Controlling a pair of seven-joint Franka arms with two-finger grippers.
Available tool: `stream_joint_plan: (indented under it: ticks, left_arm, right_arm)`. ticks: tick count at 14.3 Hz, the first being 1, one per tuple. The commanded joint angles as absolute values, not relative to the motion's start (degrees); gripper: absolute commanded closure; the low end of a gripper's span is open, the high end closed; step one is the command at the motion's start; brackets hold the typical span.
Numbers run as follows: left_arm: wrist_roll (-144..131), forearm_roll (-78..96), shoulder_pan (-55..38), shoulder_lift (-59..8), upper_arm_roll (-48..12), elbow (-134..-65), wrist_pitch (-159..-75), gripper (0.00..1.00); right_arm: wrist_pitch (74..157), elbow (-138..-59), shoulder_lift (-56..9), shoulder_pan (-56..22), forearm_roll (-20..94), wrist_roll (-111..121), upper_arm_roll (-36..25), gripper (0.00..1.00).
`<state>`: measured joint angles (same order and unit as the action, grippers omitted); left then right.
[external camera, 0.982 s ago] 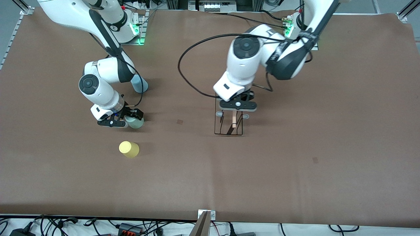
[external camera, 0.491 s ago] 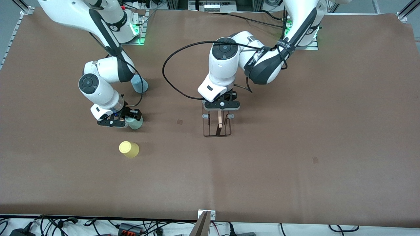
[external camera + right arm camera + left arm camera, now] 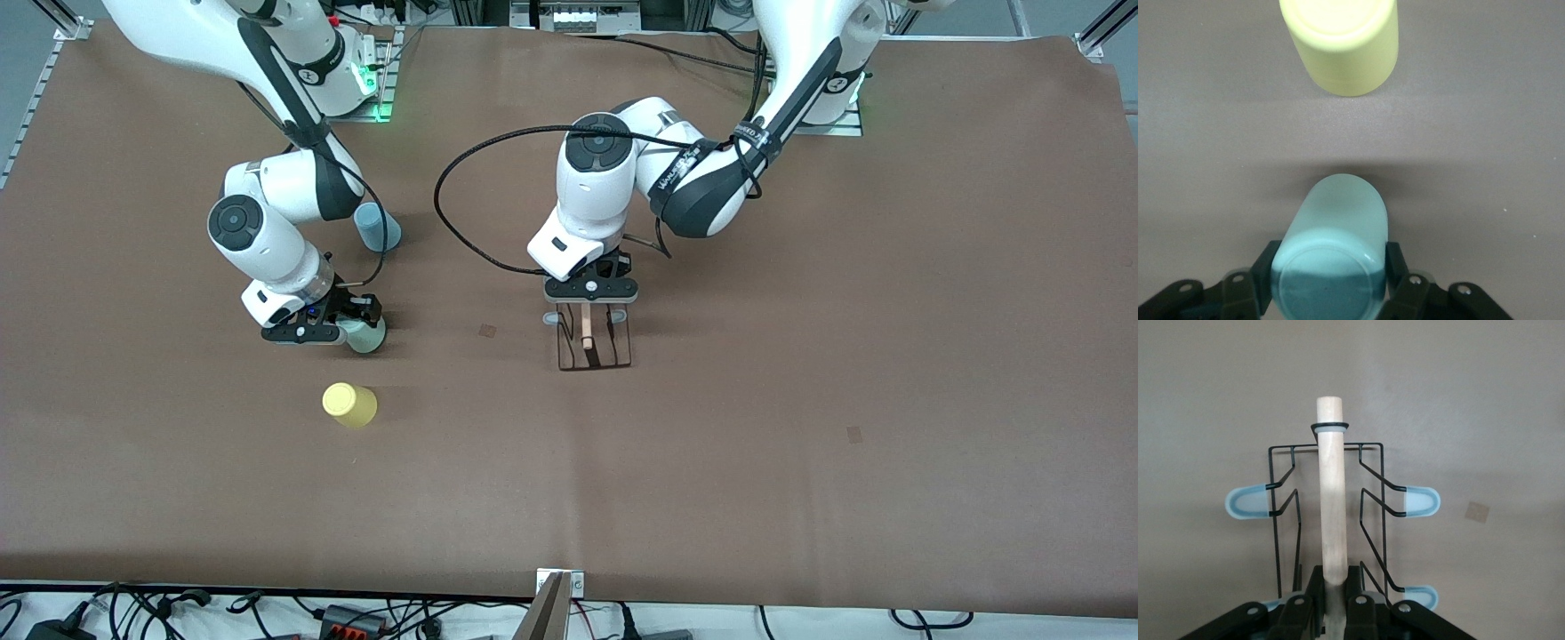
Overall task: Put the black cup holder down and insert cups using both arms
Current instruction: 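Lift the teal cup with the right gripper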
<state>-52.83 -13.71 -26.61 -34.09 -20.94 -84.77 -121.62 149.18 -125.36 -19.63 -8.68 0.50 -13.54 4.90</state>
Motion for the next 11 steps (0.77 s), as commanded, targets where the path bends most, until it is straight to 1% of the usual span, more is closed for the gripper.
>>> stream_joint_plan:
  ticks: [1,2,3,4,8,10,11]
  left_arm:
    - [-53.96,-15.73,-27.33,-34.72,-20.74,-82.53,-121.46,0.99]
    - [-53.96,-15.73,-27.33,-34.72,-20.74,-82.62,-121.46,0.99]
    - [-53.96,-15.73,-27.33,-34.72,-20.74,-82.70,-121.46,0.99]
    - [-53.88,-15.82,-27.33,-34.80,-20.74,-82.71,-121.46,0.99]
    - [-53.17,-15.82,-27.51,-35.59,-20.74,-82.97,-121.55,0.97]
    - [-53.09,-15.82,-27.51,-35.68,-20.83,-82.97,-121.55,0.96]
    - [-53.00,-15.82,-27.51,-35.68,-20.83,-82.97,-121.55,0.90]
  right_arm:
    - [149.59,-126.39,-18.28,-8.70,0.88,-12.22,4.75,0.94]
    - [149.59,-126.30,-18.11,-8.70,0.88,-12.22,4.75,0.94]
    - [149.42,-126.30,-17.84,-8.79,0.88,-12.48,4.75,0.99]
    - [147.76,-126.12,-17.06,-8.79,0.88,-12.57,4.75,1.00]
    - [137.84,-121.65,-14.68,-8.70,0.26,-12.48,4.66,1.00]
    - [134.58,-119.98,-13.63,-8.70,-0.26,-12.48,4.66,1.00]
    - [133.08,-119.36,-13.19,-8.79,-0.87,-12.48,4.66,1.00]
